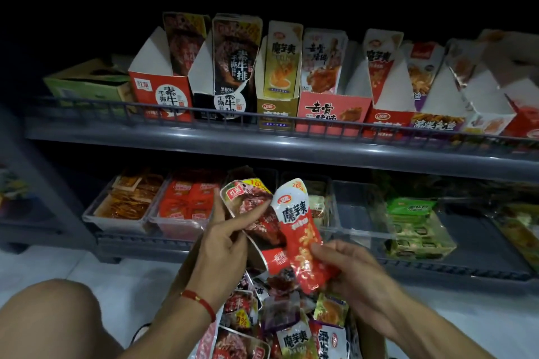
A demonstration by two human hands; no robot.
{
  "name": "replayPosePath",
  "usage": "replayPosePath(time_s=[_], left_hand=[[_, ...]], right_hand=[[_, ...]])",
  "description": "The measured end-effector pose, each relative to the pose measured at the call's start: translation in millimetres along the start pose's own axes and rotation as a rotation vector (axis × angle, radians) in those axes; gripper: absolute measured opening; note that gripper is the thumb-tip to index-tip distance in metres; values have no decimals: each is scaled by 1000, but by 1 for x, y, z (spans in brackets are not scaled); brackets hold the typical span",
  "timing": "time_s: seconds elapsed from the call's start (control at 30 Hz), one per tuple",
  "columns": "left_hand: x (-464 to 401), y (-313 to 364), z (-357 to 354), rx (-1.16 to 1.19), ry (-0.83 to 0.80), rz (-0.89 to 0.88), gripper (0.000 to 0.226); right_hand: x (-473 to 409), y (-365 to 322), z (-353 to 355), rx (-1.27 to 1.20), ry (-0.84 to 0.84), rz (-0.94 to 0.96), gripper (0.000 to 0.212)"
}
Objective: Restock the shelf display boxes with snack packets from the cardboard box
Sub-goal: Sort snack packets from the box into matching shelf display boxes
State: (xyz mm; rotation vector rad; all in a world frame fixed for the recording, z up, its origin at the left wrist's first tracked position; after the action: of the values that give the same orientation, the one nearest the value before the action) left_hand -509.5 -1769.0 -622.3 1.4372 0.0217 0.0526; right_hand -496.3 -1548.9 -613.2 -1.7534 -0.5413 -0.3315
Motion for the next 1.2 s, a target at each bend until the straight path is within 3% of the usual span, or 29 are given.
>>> replayPosePath(time_s=[0.13, 0.23, 0.33, 0.43, 0.53, 0.63, 0.73, 0.8, 0.93, 1.2], left_hand=[[2, 8, -7, 212, -50, 168, 62], [4, 15, -9, 581, -171, 277, 90], [5, 14, -8, 748, -245, 289, 112], [7, 10, -15, 590, -243, 295, 131], [11, 9, -20, 424, -187, 279, 129], [10, 11, -16, 294, -183, 262, 118], [9, 15, -16, 147, -274, 247, 87], [11, 17, -19, 61, -316, 201, 74], [16, 27, -22, -5, -260, 138, 66], [2, 51, -23, -14, -231, 5, 65]], right_hand=[[-3, 3, -9, -133, -17, 43, 24], [-2, 12, -15, -143, 61, 80, 26], [0, 16, -23, -79, 152, 129, 26], [0, 13, -30, 209, 154, 237, 31], [0, 7, -33, 560, 106, 295, 37], [2, -16, -27, 649, 195, 451, 24], [3, -42, -21, 698, 168, 709, 63], [3, -47, -22, 837, 102, 786, 70], [-3, -50, -15, 973, 176, 771, 37], [19, -111, 34, 749, 183, 646, 10]])
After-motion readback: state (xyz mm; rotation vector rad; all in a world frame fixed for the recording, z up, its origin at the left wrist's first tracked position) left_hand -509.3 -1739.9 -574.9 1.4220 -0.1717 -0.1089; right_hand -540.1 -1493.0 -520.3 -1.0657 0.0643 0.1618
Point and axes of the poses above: each hand's wrist, its own x-axis away from the middle knuckle, its own z-axis out of the back of the hand, y = z × x, the point moved 2 cm from there along -x, towards the middle knuckle, and after that the axes turned 4 degrees about z, right-handed, at the moved point
